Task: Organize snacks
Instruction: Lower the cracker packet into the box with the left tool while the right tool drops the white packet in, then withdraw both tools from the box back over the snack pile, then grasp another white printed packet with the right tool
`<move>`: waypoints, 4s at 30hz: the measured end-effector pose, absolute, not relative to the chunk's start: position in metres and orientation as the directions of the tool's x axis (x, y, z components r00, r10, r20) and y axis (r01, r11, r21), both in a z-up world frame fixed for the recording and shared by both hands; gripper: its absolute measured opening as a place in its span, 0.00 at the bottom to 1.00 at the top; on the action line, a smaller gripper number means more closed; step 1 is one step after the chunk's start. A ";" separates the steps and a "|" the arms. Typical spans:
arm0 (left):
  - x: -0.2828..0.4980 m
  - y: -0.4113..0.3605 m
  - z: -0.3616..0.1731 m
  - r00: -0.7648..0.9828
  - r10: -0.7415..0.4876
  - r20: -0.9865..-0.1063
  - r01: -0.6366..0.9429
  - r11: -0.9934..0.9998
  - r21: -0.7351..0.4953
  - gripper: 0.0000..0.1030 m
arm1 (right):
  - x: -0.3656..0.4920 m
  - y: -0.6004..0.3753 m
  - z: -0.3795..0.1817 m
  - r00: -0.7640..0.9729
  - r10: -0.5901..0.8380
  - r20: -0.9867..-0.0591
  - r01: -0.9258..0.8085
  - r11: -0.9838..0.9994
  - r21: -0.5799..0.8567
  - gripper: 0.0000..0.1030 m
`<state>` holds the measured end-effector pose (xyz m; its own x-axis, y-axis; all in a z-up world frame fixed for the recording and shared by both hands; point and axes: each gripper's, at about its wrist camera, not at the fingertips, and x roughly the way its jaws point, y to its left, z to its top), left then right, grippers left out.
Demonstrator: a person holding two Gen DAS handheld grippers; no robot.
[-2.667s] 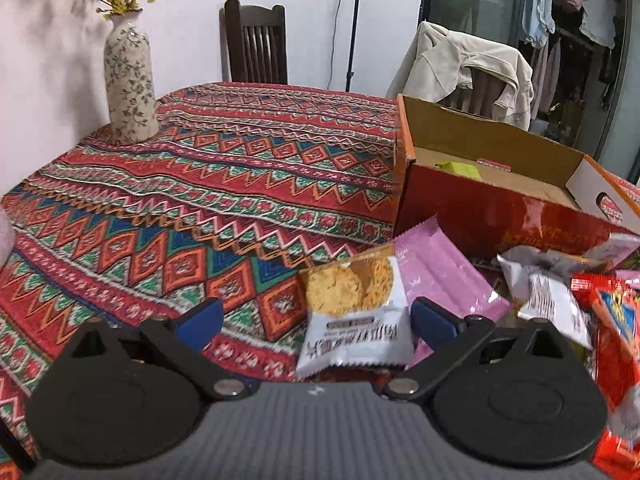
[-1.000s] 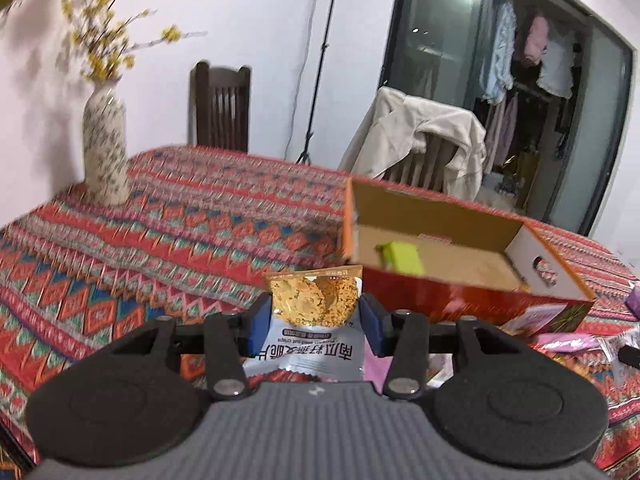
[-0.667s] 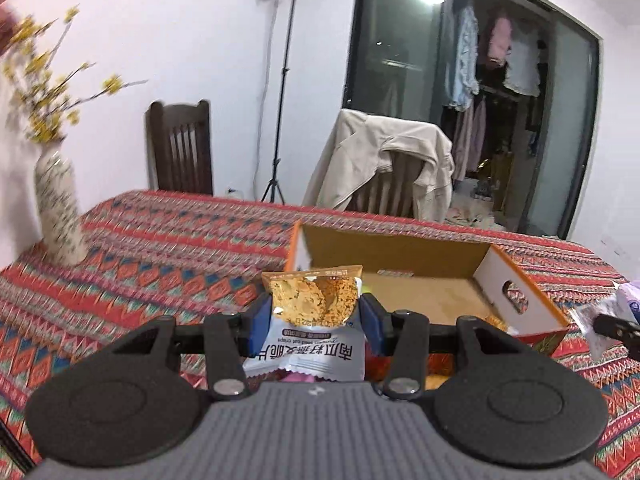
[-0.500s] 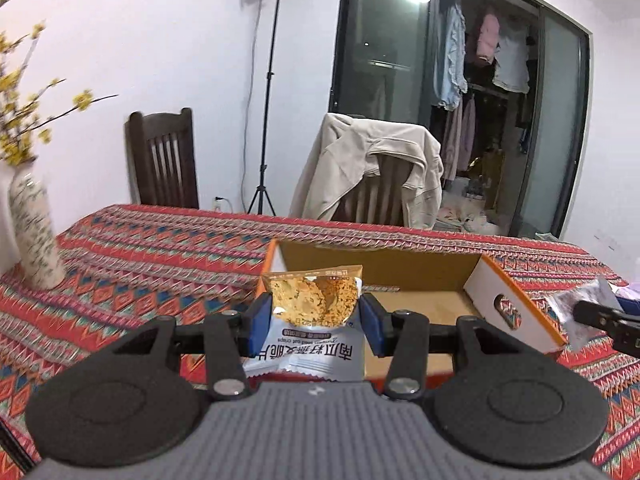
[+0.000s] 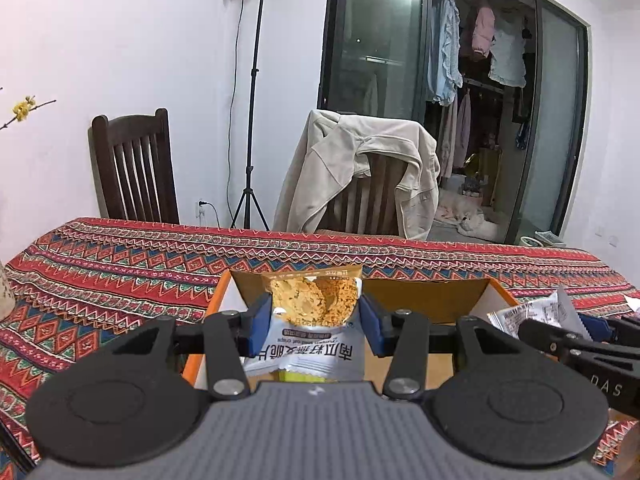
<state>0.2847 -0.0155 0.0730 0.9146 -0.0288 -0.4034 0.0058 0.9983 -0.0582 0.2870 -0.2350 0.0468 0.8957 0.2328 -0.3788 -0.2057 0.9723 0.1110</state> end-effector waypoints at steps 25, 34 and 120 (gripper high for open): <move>0.285 -0.011 0.059 0.921 0.035 -0.389 -0.052 0.998 -0.033 1.00 | 0.299 -0.242 0.023 0.868 0.237 -0.436 -0.190 0.970 0.149 1.00; 0.259 -0.005 0.082 0.923 0.037 -0.384 -0.060 0.997 -0.050 1.00 | 0.272 -0.238 0.047 0.890 0.219 -0.401 -0.192 0.976 0.106 1.00; 0.075 0.035 0.017 0.852 0.033 -0.523 -0.098 0.990 -0.097 1.00 | 0.080 -0.258 -0.019 0.837 0.191 -0.513 -0.133 0.980 0.148 0.49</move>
<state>0.0749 0.0349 0.0172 0.8519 0.0329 -0.5227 -0.0977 0.9905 -0.0969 0.0803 -0.2584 -0.0193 0.8367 0.1909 -0.5133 -0.1328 0.9800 0.1480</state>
